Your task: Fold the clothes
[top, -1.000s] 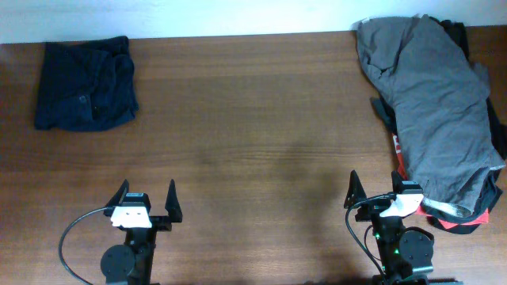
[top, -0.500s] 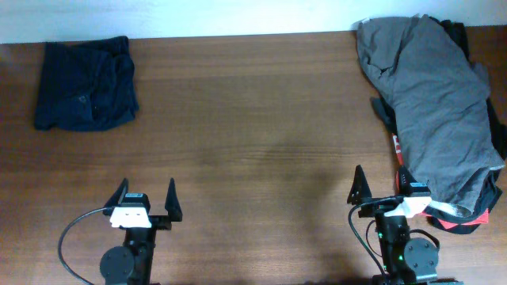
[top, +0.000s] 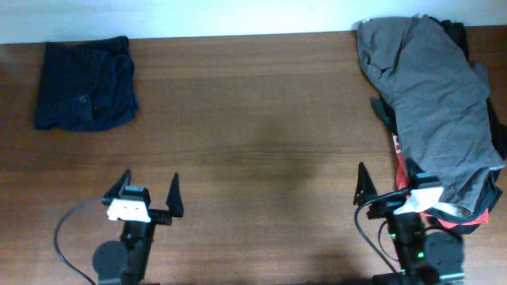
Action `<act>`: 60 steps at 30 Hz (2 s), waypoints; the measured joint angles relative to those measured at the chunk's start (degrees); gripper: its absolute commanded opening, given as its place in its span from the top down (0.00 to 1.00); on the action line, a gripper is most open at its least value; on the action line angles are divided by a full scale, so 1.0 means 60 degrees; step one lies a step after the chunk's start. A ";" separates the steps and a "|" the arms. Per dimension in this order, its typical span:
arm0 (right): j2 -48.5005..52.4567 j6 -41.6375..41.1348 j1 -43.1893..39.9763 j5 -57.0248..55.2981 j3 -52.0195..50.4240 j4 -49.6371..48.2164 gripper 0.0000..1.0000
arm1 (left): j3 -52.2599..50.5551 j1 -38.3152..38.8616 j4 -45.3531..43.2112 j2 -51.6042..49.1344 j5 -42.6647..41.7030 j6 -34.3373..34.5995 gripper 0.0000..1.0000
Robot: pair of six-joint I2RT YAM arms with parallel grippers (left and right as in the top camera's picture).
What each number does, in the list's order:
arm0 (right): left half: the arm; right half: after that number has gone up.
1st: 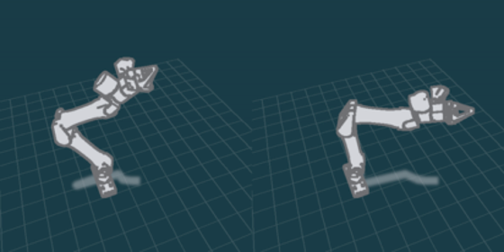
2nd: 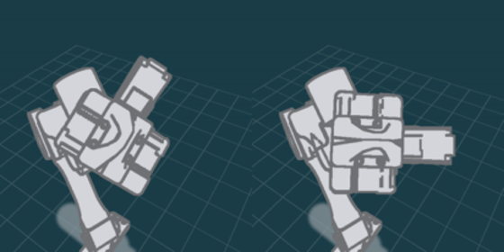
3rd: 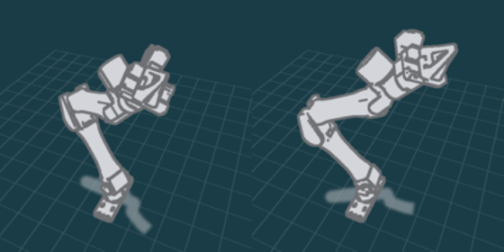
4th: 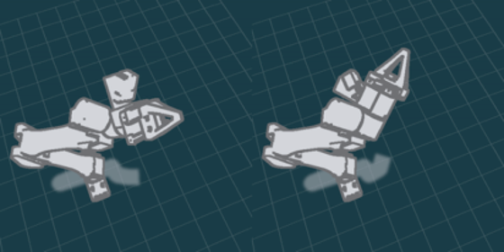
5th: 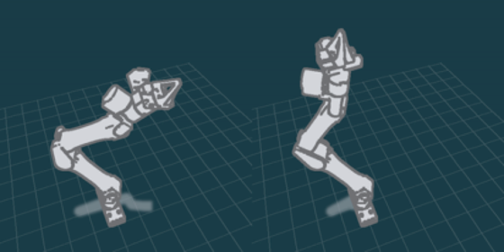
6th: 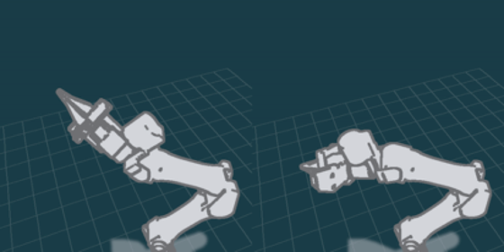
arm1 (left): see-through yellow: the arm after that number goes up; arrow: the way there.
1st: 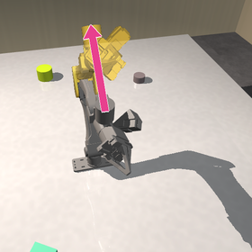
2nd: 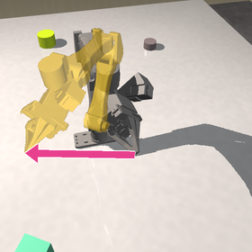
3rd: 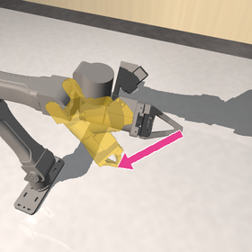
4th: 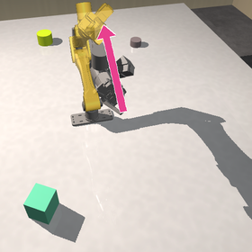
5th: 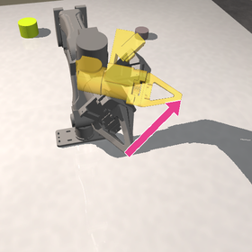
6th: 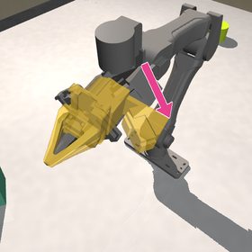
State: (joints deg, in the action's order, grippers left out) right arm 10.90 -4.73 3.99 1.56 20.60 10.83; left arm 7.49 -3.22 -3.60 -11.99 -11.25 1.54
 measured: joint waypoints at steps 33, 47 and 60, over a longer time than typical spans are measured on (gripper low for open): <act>1.2914 0.0062 -0.1056 0.0204 1.2400 0.7486 0.00 | 1.1683 0.1322 0.5490 -1.3468 -0.2433 -0.1668 0.01; 1.4327 -0.3435 -0.7002 0.0331 1.1296 0.8451 0.10 | 1.1683 0.1344 0.5264 -1.3537 -0.2524 -0.1767 0.01; 1.4910 -0.3421 -0.7858 0.0463 0.8990 0.6885 0.17 | 1.1683 0.1825 0.5268 -1.4050 -0.2528 -0.1796 0.01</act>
State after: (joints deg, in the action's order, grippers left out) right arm 100.36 -25.26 -43.16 4.34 74.54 52.14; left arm 77.58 7.73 28.01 -96.29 -26.41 -9.23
